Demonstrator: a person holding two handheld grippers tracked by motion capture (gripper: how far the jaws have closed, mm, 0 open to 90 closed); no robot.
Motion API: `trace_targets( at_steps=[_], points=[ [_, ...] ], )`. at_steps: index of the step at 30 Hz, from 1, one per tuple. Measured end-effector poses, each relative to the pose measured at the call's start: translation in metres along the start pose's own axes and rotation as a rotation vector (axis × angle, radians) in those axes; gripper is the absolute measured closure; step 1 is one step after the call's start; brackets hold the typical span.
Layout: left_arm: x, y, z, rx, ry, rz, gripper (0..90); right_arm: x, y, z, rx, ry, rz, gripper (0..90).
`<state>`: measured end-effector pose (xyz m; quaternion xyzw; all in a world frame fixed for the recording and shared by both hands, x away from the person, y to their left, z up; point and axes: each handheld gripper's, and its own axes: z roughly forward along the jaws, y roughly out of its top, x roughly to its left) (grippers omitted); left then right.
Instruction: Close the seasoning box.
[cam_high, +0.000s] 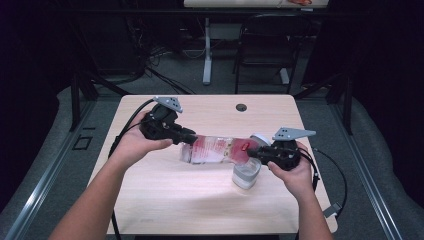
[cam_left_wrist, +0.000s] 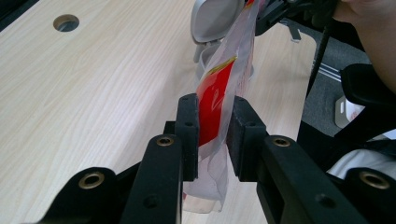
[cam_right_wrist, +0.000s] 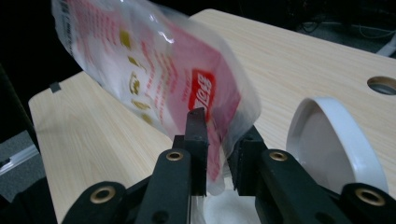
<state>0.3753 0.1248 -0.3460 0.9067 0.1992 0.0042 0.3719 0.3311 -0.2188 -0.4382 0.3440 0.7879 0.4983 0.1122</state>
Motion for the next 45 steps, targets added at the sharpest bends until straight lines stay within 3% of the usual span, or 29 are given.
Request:
trace_targets(
  at_steps=[6, 12, 13, 15, 16, 17, 19, 21, 23, 25, 26, 27, 29, 32, 33, 34, 40, 41, 42, 43, 45],
  points=[
    [0.004, -0.006, 0.000, 0.001, -0.002, -0.014, 75.9, -0.003, -0.005, 0.008, 0.036, 0.022, 0.006, 78.9],
    [0.007, -0.013, 0.001, -0.008, -0.003, -0.024, 75.6, -0.005, -0.008, 0.011, 0.028, 0.055, 0.018, 78.8],
    [0.006, -0.014, 0.000, 0.003, 0.023, -0.023, 75.6, -0.005, -0.009, 0.011, 0.026, 0.061, 0.017, 78.8],
    [0.008, -0.017, 0.001, -0.010, -0.004, -0.035, 75.5, -0.006, -0.010, 0.012, 0.015, 0.077, 0.022, 78.8],
    [0.007, -0.017, 0.001, -0.005, 0.017, -0.039, 75.4, -0.007, -0.011, 0.013, 0.003, 0.087, 0.029, 79.0],
    [0.009, -0.019, 0.002, -0.015, -0.007, -0.037, 75.3, -0.008, -0.011, 0.013, 0.004, 0.094, 0.030, 79.2],
    [0.009, -0.021, 0.002, -0.022, -0.008, -0.049, 75.2, -0.009, -0.012, 0.014, 0.001, 0.106, 0.032, 79.3],
    [0.009, -0.022, 0.002, -0.010, 0.018, -0.047, 75.1, -0.010, -0.014, 0.015, -0.005, 0.117, 0.038, 79.9],
    [0.011, -0.024, 0.003, -0.022, -0.008, -0.052, 74.9, -0.011, -0.015, 0.016, -0.002, 0.127, 0.039, 80.8],
    [0.012, -0.025, 0.003, -0.019, -0.003, -0.051, 74.7, -0.011, -0.015, 0.017, -0.004, 0.131, 0.042, 82.5],
    [0.011, -0.025, 0.003, -0.010, 0.025, -0.050, 74.4, -0.010, -0.015, 0.017, -0.003, 0.134, 0.036, 83.3],
    [0.013, -0.027, 0.004, -0.019, -0.001, -0.051, 74.2, -0.010, -0.015, 0.018, -0.006, 0.135, 0.033, 83.9],
    [0.013, -0.028, 0.004, -0.013, 0.023, -0.057, 74.2, -0.009, -0.014, 0.018, -0.009, 0.135, 0.026, 85.6],
    [0.015, -0.031, 0.006, -0.021, 0.000, -0.066, 74.1, -0.008, -0.014, 0.018, -0.012, 0.136, 0.018, 86.6],
    [0.015, -0.032, 0.006, -0.010, 0.027, -0.063, 74.0, -0.007, -0.014, 0.018, -0.014, 0.133, 0.016, 86.8],
    [0.016, -0.033, 0.006, -0.020, 0.002, -0.067, 74.1, -0.007, -0.014, 0.019, -0.016, 0.131, 0.015, 86.9],
    [0.019, -0.039, 0.008, -0.018, 0.007, -0.077, 73.7, -0.005, -0.013, 0.020, -0.032, 0.117, 0.016, 87.2],
    [0.018, -0.040, 0.009, -0.010, 0.034, -0.080, 73.5, -0.004, -0.013, 0.020, -0.035, 0.116, 0.019, 87.3],
    [0.019, -0.042, 0.009, -0.006, 0.034, -0.082, 73.4, -0.004, -0.013, 0.021, -0.034, 0.115, 0.020, 87.4],
    [0.021, -0.044, 0.010, -0.015, 0.012, -0.085, 73.3, -0.003, -0.013, 0.021, -0.036, 0.114, 0.020, 87.4],
    [0.022, -0.048, 0.011, -0.017, 0.007, -0.090, 73.2, -0.002, -0.012, 0.021, -0.038, 0.112, 0.019, 87.5]
  ],
)
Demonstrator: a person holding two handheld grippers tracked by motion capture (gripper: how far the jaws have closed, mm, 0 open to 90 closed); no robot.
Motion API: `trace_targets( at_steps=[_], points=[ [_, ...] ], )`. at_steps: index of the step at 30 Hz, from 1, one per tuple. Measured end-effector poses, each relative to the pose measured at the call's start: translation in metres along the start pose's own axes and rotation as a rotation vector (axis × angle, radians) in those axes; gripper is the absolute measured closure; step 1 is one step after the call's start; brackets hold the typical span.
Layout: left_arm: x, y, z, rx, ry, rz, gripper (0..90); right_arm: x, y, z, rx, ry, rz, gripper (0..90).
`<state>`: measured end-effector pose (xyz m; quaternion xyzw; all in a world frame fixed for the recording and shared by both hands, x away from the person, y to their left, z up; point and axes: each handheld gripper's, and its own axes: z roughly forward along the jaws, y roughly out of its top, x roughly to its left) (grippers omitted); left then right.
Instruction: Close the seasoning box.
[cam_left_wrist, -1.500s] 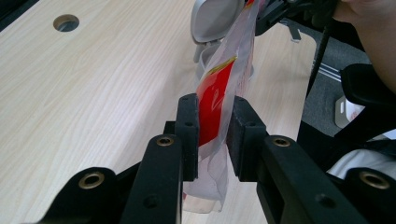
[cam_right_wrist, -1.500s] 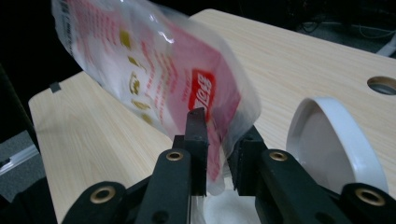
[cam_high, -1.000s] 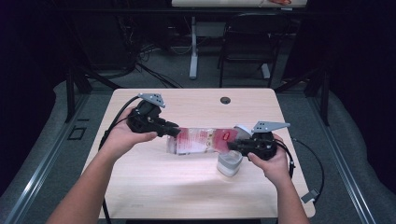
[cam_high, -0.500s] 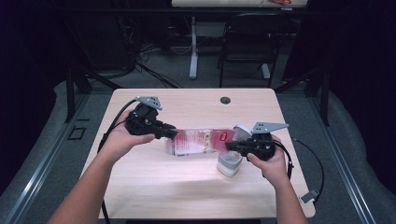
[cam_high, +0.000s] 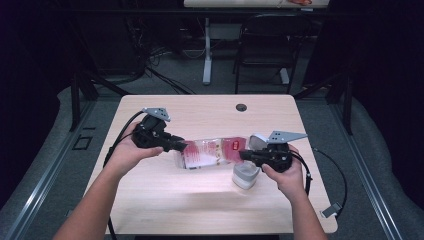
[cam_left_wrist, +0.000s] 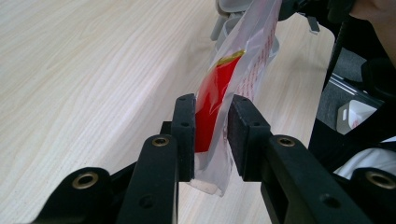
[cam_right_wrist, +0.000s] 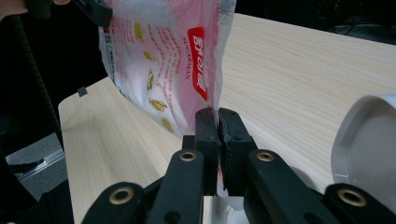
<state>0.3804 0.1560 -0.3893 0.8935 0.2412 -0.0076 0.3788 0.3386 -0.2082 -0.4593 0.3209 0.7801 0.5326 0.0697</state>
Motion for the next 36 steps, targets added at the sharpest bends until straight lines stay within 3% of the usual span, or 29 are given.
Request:
trace_targets(
  at_steps=[19, 36],
  points=[
    [0.010, -0.034, 0.012, -0.019, -0.004, -0.046, 72.4, 0.006, 0.004, 0.007, -0.020, 0.002, 0.020, 87.9],
    [0.013, -0.059, 0.027, -0.036, -0.022, -0.058, 71.8, 0.019, 0.011, 0.008, -0.022, -0.008, -0.023, 88.7]
  ],
)
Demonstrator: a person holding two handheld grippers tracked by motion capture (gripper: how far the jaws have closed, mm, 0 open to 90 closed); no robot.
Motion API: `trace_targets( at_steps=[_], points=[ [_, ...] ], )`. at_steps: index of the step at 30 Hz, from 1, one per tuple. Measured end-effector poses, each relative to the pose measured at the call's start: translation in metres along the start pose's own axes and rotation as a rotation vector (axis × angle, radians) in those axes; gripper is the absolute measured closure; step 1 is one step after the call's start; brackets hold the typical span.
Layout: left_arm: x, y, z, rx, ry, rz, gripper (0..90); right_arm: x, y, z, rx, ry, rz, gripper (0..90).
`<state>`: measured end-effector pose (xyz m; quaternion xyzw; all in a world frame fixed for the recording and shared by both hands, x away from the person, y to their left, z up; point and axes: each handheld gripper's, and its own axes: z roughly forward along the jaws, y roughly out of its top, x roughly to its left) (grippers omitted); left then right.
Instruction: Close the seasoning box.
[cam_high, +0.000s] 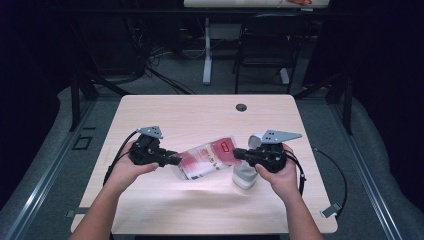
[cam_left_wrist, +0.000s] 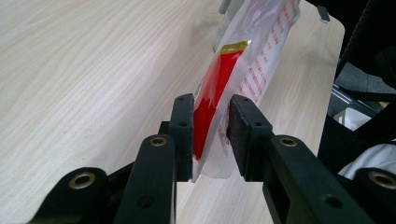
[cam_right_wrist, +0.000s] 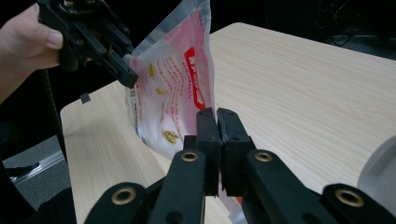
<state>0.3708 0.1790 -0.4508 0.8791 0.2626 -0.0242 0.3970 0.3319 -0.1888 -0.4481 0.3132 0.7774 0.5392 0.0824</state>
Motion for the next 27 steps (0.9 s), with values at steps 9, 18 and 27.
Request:
trace_targets(
  at_steps=[9, 18, 27],
  points=[
    [0.001, -0.013, 0.005, -0.017, 0.000, -0.017, 71.7, 0.007, 0.002, 0.003, 0.013, 0.001, -0.023, 88.7],
    [0.002, -0.024, 0.012, -0.008, 0.008, -0.010, 71.1, 0.011, 0.003, 0.007, 0.025, 0.000, -0.036, 88.5],
    [0.003, -0.030, 0.018, -0.018, 0.016, -0.015, 70.8, 0.014, 0.004, 0.010, 0.039, -0.003, -0.049, 88.6]
  ],
)
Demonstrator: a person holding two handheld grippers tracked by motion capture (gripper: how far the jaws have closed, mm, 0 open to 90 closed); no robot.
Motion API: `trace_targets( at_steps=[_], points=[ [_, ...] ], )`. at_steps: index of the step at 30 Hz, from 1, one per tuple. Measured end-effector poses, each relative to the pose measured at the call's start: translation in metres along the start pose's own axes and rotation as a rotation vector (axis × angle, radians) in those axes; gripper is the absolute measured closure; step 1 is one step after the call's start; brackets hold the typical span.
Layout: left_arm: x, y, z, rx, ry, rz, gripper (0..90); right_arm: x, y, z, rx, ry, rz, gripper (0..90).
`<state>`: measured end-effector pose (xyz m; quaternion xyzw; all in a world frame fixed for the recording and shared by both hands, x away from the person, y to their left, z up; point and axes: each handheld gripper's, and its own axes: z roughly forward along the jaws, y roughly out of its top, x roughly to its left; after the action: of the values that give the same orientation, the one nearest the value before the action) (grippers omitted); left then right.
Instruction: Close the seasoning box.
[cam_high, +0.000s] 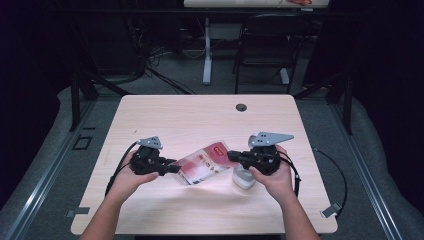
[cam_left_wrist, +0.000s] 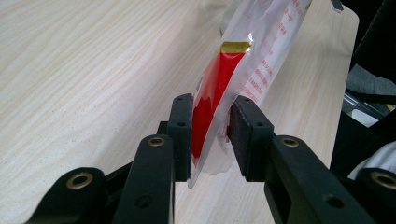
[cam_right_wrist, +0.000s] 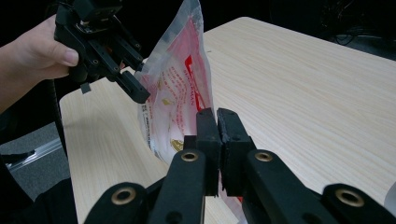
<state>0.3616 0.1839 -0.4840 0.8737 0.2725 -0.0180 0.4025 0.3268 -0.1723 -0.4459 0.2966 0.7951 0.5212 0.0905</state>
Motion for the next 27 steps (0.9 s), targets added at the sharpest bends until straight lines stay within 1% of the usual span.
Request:
trace_targets(
  at_steps=[6, 10, 15, 19, 20, 23, 25, 26, 27],
  points=[
    [-0.001, -0.004, 0.007, 0.006, -0.007, -0.003, 70.7, 0.002, 0.001, -0.001, -0.004, -0.001, -0.007, 88.5],
    [-0.003, -0.004, 0.011, 0.017, 0.007, 0.006, 70.5, 0.003, 0.002, -0.001, -0.007, -0.002, -0.013, 88.5],
    [-0.003, -0.004, 0.012, 0.020, 0.015, 0.017, 70.4, 0.004, 0.003, -0.001, -0.015, -0.001, -0.018, 88.4],
    [-0.003, -0.010, 0.015, 0.008, 0.020, 0.008, 70.5, 0.006, 0.003, 0.001, -0.011, -0.002, -0.021, 88.4],
    [-0.003, -0.011, 0.015, 0.012, 0.037, 0.008, 70.5, 0.007, 0.003, 0.002, -0.006, -0.001, -0.022, 88.3],
    [-0.004, -0.014, 0.019, 0.021, 0.024, 0.012, 70.4, 0.008, 0.003, 0.004, 0.004, -0.003, -0.031, 88.1],
    [-0.005, -0.015, 0.021, 0.025, 0.028, 0.016, 70.3, 0.009, 0.003, 0.004, 0.007, 0.002, -0.034, 88.0],
    [-0.006, -0.016, 0.023, 0.027, 0.042, 0.015, 70.2, 0.009, 0.003, 0.004, 0.006, 0.003, -0.033, 87.9],
    [-0.006, -0.016, 0.024, 0.032, 0.040, 0.016, 70.1, 0.009, 0.004, 0.005, 0.006, 0.003, -0.035, 87.8]
  ],
)
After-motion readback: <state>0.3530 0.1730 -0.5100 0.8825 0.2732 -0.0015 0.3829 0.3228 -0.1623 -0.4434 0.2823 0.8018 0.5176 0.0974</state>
